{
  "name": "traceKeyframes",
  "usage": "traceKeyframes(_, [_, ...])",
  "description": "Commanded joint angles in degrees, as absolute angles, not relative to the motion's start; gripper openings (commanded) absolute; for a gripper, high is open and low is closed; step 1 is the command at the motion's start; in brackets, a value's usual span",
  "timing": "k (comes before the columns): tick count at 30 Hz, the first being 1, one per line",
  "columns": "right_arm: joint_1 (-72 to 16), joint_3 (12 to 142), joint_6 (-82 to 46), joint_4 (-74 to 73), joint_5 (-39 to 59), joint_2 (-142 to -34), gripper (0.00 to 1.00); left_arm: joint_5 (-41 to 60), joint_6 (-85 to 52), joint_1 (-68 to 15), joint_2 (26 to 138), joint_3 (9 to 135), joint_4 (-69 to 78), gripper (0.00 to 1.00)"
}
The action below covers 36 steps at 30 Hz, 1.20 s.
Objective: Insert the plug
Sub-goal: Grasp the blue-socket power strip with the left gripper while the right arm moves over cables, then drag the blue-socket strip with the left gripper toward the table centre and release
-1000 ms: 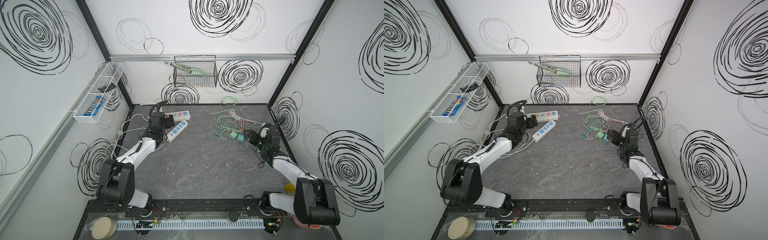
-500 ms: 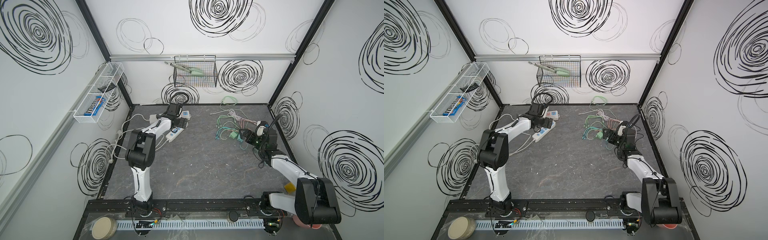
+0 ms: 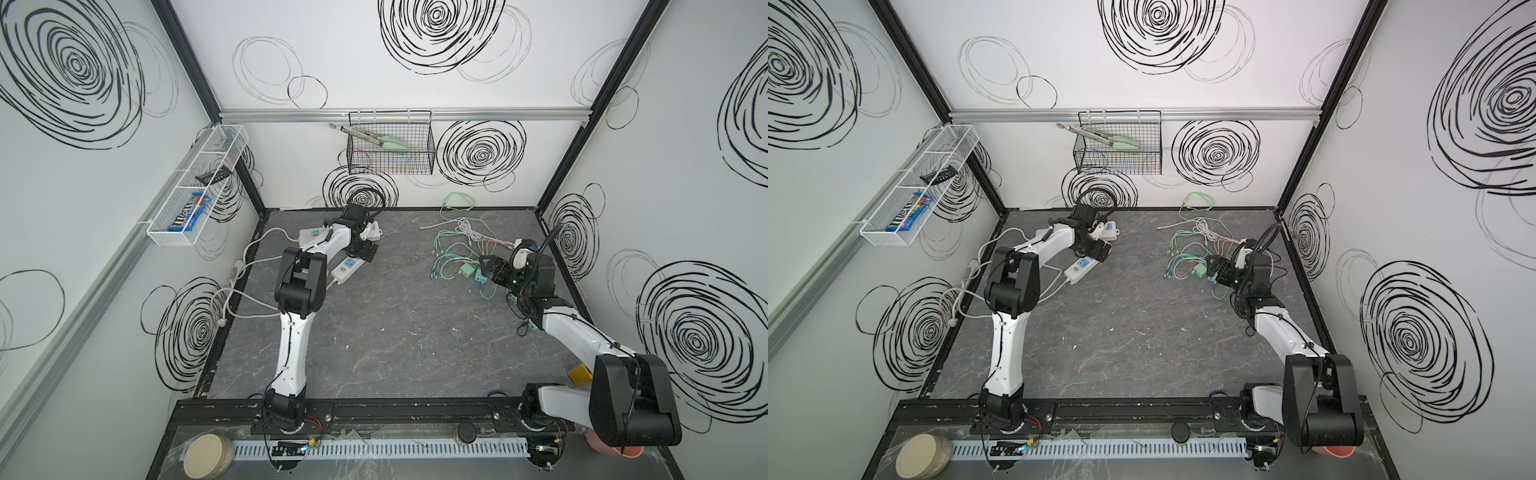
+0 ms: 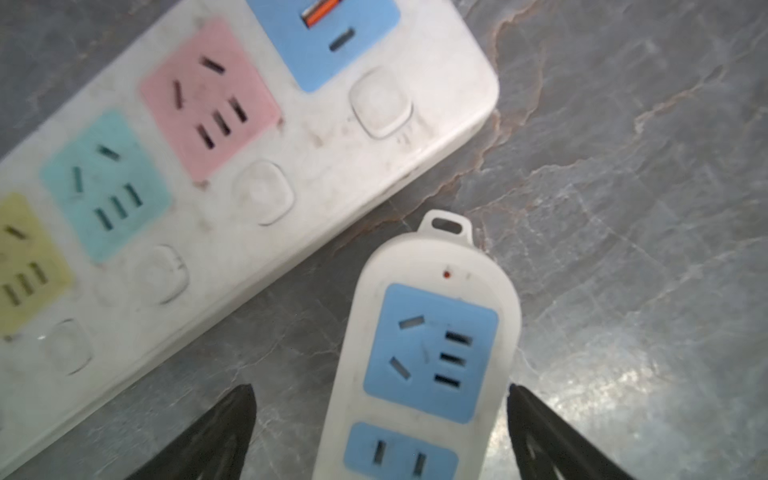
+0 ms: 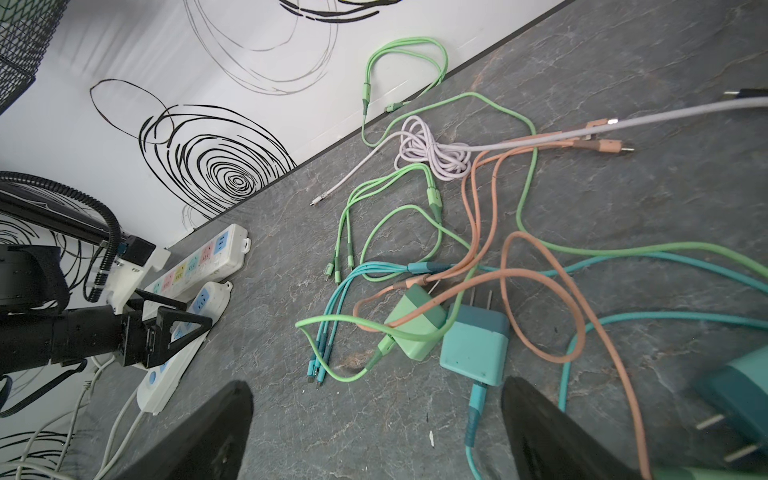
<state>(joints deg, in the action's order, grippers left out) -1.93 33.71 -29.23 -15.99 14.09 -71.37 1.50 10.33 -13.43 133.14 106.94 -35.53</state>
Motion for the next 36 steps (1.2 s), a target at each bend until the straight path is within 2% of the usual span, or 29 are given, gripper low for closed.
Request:
traceKeyframes(1, [-2.02,35.44,-28.48,-14.85,14.02,-71.44,0.97,5.63,12.86,-12.44,135.20,109.99,-39.67,0.91])
traceKeyframes(10, [-2.11,35.51,-28.65,-14.71,15.06,-70.33,0.97,8.25,14.36,-13.67,132.73,104.43,-36.18,0.55])
traceKeyframes(12, [-2.13,35.52,-28.78,-14.64,15.51,-69.98,0.97,8.65,14.30,-14.55,131.08,101.92,-34.32,0.50])
traceKeyframes(20, [-2.10,35.43,-30.99,-15.03,17.05,-68.84,0.97,10.62,17.57,-22.04,123.91,91.51,-28.30,0.47])
traceKeyframes(36, [-2.07,35.33,-33.29,-13.64,15.60,-68.98,0.97,12.93,21.09,-41.47,115.54,79.69,-24.86,0.51])
